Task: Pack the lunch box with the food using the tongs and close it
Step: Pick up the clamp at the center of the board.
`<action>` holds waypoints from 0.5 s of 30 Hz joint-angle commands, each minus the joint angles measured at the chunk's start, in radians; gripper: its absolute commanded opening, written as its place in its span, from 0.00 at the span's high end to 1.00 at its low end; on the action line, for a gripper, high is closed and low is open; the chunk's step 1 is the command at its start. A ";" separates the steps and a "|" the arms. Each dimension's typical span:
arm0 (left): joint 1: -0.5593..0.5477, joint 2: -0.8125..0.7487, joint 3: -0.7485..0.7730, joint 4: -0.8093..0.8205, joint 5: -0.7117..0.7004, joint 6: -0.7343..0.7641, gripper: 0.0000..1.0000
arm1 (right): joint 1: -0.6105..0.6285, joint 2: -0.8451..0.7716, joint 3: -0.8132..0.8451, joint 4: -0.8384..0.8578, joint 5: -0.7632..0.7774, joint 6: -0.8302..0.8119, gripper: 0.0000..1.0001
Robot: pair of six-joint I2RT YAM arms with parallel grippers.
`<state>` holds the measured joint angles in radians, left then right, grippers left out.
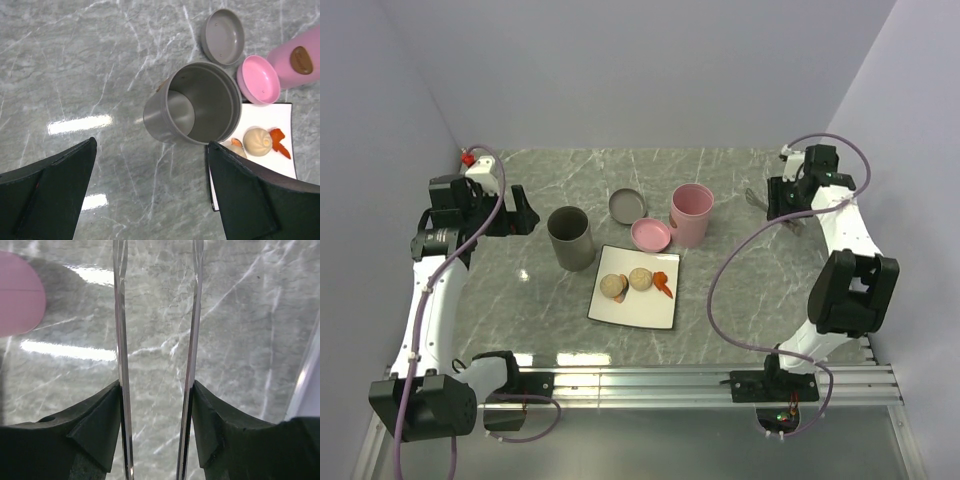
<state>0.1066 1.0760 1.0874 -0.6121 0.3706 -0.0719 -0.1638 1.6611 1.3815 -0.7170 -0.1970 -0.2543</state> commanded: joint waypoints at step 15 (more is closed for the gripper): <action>-0.001 -0.205 -0.001 0.199 0.355 0.015 0.01 | -0.060 -0.342 0.249 -0.413 -0.421 -0.149 0.40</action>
<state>0.1066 0.8955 1.0924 -0.5003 0.6182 -0.0700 -0.2165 1.3659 1.5677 -1.0481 -0.4793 -0.3775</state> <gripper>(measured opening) 0.995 0.606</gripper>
